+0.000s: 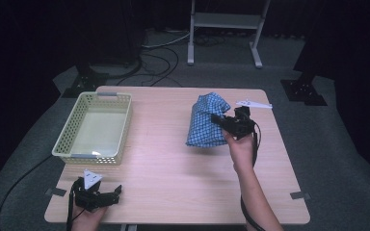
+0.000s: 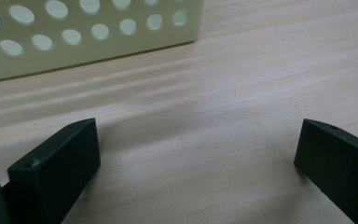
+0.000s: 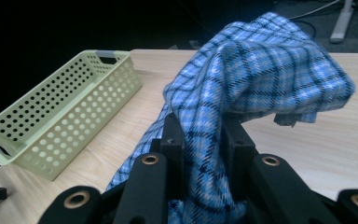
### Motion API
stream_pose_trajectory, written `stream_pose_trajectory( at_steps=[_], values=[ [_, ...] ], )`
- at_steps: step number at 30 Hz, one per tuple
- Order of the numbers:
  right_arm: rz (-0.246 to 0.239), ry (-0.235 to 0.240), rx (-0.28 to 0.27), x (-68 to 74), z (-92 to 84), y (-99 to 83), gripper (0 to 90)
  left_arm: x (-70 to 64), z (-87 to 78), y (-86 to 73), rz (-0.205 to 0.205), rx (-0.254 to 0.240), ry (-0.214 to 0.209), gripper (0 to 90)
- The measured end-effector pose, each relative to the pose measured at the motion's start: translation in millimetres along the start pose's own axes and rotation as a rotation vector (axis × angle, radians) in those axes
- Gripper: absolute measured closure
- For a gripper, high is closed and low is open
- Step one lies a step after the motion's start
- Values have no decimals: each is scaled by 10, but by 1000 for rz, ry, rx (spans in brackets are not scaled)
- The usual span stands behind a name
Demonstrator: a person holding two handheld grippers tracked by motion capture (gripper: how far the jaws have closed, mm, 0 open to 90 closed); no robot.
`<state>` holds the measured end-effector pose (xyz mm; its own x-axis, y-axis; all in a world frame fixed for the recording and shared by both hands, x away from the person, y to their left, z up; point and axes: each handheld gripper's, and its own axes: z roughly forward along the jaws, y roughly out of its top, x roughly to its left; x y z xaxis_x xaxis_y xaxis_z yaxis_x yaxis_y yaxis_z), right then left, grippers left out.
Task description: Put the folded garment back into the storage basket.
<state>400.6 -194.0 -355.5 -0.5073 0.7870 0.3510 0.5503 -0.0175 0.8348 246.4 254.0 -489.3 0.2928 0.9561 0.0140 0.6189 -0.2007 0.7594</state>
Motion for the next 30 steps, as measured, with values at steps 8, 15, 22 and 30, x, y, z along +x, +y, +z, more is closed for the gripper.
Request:
stream_pose_trajectory(
  at_steps=[8, 15, 22, 30],
  values=[
    [-9, 35, -5, 189, 165, 26, 749, 0, -1, 0, 1, 1, 0, 0],
    [-10, 65, -14, 324, 287, 32, 748, 0, -1, 1, 1, 2, 0, 0],
    [-18, 100, -17, 483, 403, 56, 748, 1, -1, 1, 1, 1, 1, 0],
    [-16, 134, -33, 654, 522, 82, 748, 4, -1, 1, 5, 2, 1, 0]
  ],
)
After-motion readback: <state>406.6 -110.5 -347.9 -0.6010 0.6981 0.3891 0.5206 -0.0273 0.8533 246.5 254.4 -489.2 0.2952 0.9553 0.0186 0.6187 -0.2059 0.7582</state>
